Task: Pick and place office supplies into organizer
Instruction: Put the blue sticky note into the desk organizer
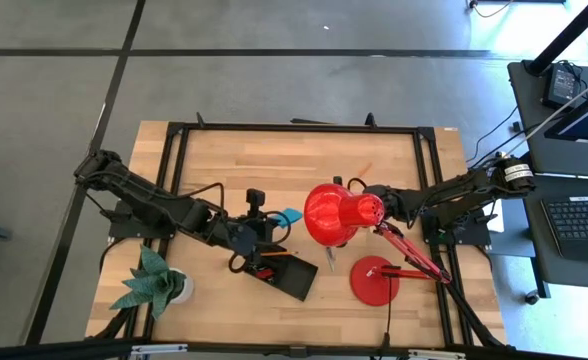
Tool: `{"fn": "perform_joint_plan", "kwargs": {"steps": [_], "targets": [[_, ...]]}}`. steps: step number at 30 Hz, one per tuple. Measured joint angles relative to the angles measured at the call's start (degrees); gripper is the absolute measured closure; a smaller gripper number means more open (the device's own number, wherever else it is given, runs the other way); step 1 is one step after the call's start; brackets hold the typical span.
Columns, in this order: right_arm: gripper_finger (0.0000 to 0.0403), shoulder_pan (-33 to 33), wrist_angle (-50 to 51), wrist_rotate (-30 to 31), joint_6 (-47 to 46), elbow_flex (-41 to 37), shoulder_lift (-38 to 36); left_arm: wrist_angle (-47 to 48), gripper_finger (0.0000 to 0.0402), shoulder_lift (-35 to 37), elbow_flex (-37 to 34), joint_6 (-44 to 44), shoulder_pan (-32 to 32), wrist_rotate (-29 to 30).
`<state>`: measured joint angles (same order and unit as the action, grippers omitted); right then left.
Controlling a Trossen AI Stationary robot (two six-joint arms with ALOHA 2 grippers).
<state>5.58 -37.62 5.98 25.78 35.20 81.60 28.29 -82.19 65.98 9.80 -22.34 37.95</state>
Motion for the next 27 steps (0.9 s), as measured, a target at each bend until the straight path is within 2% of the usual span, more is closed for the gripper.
{"fn": "perform_joint_plan", "kwargs": {"steps": [6,10,15,23,27], "targets": [[0.0282,0.0,-1.8,0.0,0.1,0.0,0.0,0.0,0.0398,0.0,0.0,0.0,0.1,0.2],[0.0260,0.0,-3.1,-0.1,0.0,0.0,0.0,0.0,0.0398,0.0,0.0,0.0,0.9,0.5],[0.0257,0.0,-3.3,-2.6,-0.1,0.0,0.0,-0.2,0.0398,0.0,0.0,0.0,2.3,-0.4],[0.0262,0.0,-4.3,-2.6,0.4,0.0,0.3,-2.6,0.0398,0.0,0.0,0.6,3.0,-4.7],[0.0262,0.0,-5.9,-2.6,3.6,0.0,1.8,-3.6,0.0398,0.0,0.0,2.4,3.0,-4.8]]}}
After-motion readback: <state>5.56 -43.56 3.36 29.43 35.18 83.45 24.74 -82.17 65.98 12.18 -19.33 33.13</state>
